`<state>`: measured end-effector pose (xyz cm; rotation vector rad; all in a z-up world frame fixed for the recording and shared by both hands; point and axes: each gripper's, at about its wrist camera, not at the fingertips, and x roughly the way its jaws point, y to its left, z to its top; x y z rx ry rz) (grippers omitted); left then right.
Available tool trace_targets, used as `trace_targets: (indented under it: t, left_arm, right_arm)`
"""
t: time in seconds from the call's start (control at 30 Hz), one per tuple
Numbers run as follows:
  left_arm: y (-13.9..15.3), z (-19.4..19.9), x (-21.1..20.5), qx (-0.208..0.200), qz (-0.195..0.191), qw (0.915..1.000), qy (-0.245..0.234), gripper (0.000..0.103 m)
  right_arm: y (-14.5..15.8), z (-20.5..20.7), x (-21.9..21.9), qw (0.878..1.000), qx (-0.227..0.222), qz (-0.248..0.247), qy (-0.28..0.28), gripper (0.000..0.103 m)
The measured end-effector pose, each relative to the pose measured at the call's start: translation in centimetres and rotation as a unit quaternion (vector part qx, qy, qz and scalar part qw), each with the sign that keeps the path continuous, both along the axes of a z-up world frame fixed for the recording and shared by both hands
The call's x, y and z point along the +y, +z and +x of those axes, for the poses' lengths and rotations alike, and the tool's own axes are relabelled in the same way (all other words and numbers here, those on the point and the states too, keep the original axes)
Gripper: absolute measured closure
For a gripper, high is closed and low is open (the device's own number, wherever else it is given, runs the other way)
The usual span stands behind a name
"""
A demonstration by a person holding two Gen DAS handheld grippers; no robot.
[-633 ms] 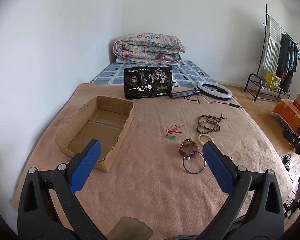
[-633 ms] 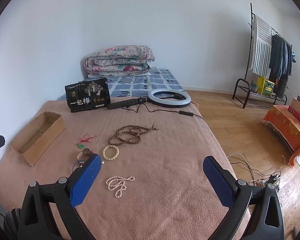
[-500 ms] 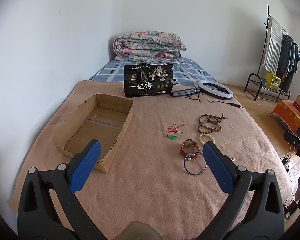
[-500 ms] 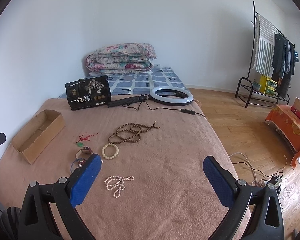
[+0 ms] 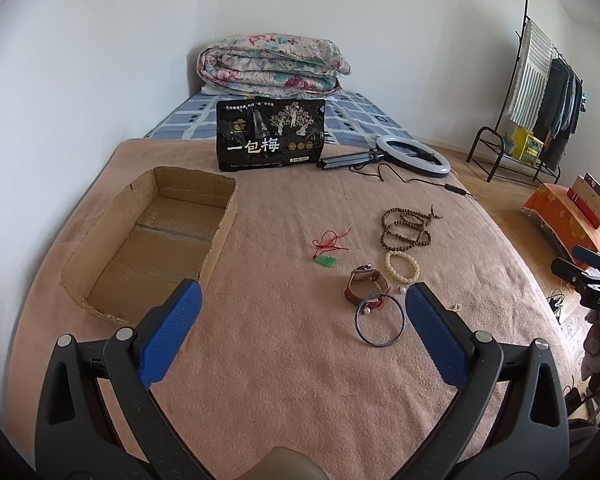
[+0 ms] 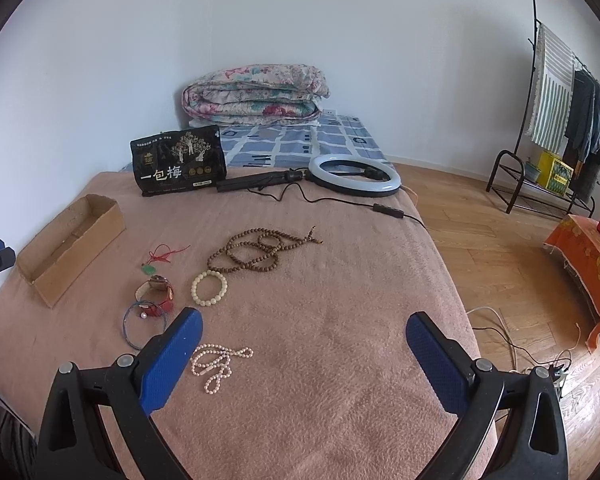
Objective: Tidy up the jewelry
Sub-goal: 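Move both tools toward the jewelry, left tool over the blue bangle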
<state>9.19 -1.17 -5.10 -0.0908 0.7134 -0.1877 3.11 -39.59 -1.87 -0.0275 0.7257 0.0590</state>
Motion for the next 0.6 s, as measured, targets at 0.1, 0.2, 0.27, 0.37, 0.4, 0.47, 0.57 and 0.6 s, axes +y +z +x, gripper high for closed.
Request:
trace_targets:
  t: [0.1, 0.2, 0.27, 0.37, 0.4, 0.47, 0.57, 0.6]
  left_arm:
    - [-1.0, 1.0, -0.7, 0.012, 0.001, 0.9999, -0.009, 0.000]
    - [-2.3, 2.0, -1.5, 0.028, 0.000, 0.9995, -0.014, 0.000]
    - [-3.2, 2.7, -2.2, 0.038, 0.002, 0.9991, -0.017, 0.000]
    - [-4.6, 3.4, -3.3, 0.050, 0.008, 0.9984, -0.024, 0.000]
    - [-5.1, 3.7, -3.7, 0.055, 0.009, 0.9981, -0.026, 0.000]
    - [-6.1, 4.2, -4.5, 0.064, 0.008, 0.9974, -0.033, 0.000]
    - [-7.6, 5.0, -5.7, 0.081, 0.006, 0.9956, -0.046, 0.000]
    - [-8.1, 5.2, -6.1, 0.088, 0.006, 0.9948, -0.051, 0.000]
  right_arm:
    - [-1.2, 0.7, 0.0, 0.999, 0.016, 0.025, 0.015, 0.000]
    - [-2.7, 1.4, 0.1, 0.999, 0.032, 0.027, 0.017, 0.000]
    - [-3.5, 1.7, 0.3, 0.999, 0.040, 0.022, 0.018, 0.000]
    - [-4.6, 2.3, 0.7, 0.998, 0.048, 0.011, 0.023, 0.000]
    - [-5.0, 2.4, 0.8, 0.998, 0.050, 0.008, 0.024, 0.000]
    - [-5.7, 2.7, 1.0, 0.998, 0.056, 0.001, 0.024, 0.000]
    - [-6.7, 3.1, 1.4, 0.998, 0.063, -0.004, 0.024, 0.000]
    - [-7.1, 3.2, 1.5, 0.998, 0.066, -0.006, 0.024, 0.000]
